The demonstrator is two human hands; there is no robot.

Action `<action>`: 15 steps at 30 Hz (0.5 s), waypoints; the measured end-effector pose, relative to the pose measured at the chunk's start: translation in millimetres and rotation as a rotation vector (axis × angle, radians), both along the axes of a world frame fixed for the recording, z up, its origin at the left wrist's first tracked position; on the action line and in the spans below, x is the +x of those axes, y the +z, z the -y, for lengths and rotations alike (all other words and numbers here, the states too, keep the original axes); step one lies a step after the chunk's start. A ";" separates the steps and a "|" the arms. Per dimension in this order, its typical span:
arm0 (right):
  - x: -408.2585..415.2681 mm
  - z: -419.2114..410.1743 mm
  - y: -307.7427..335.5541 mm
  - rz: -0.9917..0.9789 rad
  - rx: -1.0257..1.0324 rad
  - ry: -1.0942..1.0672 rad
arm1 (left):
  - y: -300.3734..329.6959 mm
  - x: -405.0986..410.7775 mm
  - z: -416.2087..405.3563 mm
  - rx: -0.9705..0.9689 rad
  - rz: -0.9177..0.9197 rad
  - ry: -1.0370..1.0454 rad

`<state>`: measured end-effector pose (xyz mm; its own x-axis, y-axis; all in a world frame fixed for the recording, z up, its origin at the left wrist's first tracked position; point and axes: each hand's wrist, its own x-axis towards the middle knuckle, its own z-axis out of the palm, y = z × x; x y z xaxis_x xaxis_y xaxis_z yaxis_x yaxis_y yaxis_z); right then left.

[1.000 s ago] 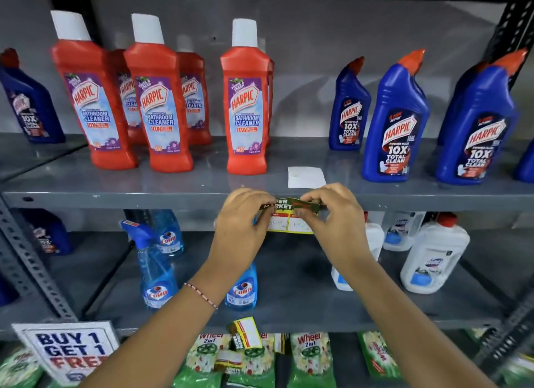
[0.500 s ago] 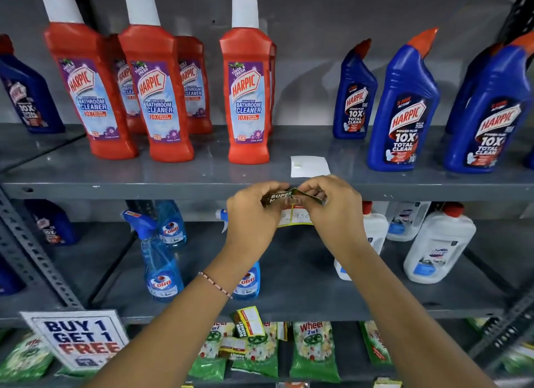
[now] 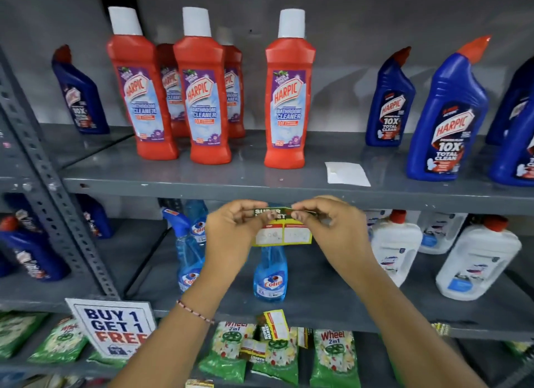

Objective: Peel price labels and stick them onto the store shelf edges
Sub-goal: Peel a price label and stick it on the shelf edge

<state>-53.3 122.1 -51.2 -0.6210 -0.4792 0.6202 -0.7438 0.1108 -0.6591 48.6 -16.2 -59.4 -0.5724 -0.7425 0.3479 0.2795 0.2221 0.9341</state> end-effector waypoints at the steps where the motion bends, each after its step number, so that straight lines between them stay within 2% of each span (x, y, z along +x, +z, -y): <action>1: 4.3 11.3 2.2 -0.011 0.001 0.006 | 2.2 5.8 8.6 0.011 -0.005 0.017; 6: 21.9 65.4 10.7 -0.050 -0.016 0.043 | 10.4 28.3 49.5 -0.005 0.026 0.122; 15: 46.0 114.8 6.3 -0.133 -0.034 -0.042 | 16.6 45.3 90.0 -0.080 0.052 0.223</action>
